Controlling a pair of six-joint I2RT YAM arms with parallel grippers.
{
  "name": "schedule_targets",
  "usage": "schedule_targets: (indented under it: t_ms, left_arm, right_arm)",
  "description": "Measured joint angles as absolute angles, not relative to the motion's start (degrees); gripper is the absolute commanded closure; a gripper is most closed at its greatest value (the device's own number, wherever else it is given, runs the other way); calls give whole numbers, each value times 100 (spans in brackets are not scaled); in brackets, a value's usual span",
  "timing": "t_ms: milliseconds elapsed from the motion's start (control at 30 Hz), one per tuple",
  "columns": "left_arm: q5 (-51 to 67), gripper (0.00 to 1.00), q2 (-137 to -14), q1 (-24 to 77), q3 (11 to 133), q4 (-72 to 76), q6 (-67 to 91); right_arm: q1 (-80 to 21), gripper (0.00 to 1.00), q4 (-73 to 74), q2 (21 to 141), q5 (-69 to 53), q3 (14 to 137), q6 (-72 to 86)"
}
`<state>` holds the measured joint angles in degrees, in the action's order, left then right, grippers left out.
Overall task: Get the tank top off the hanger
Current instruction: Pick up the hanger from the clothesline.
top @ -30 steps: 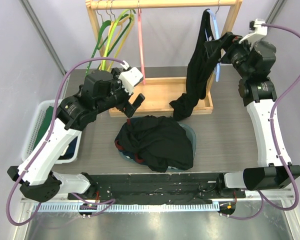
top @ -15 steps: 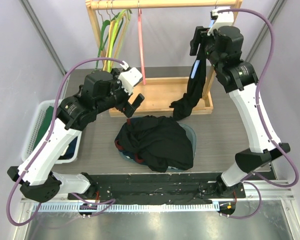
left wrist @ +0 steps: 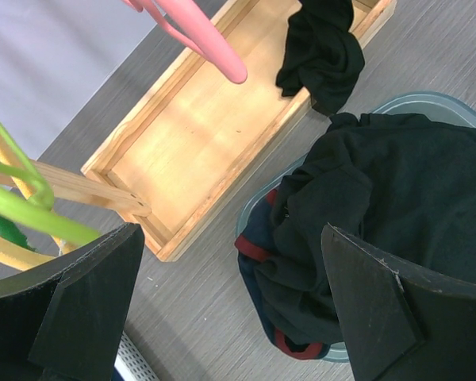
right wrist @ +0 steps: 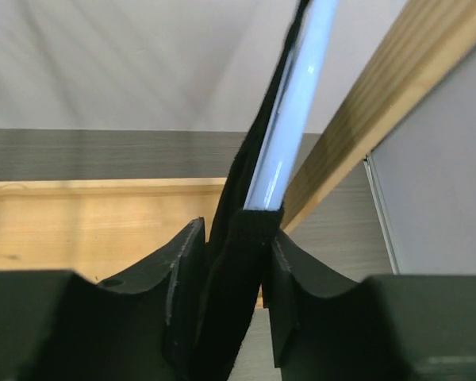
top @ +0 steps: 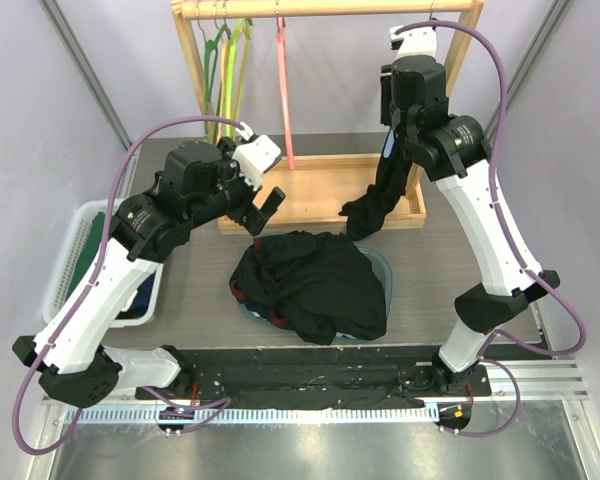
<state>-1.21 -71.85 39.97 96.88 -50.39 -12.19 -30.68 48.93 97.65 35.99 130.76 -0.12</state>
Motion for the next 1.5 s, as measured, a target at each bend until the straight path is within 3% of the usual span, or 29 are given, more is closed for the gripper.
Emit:
schedule_targets:
  t_ms: [200,300,333,367,900,1300,1500]
  left_arm:
    - [-121,0,-7153,3983,9631,-5037,-1219]
    - [-119,0,-7144,3968,9596,-5037,-1216]
    - [-113,0,-7140,3959,9581,-5039,-1214]
    - [-102,0,-7133,3953,9566,-5041,-1210]
    - [-86,0,-7002,3885,9518,-5037,-1190]
    - [-89,0,-6866,3854,9448,-5037,-1190]
    - [-89,0,-6794,3850,9430,-5037,-1190]
  right_arm:
    - [-3063,78,4980,9721,3900,13013,121]
    - [-3068,89,4980,9642,3962,12910,134]
    - [-3068,98,4971,9609,3962,12866,148]
    - [-3068,99,4963,9581,3975,12822,128]
    - [-3065,99,2519,8488,4023,10530,-1072]
    - [-3068,99,1767,8427,3824,10416,-1765]
    - [-3068,99,947,8162,3671,9592,-1837]
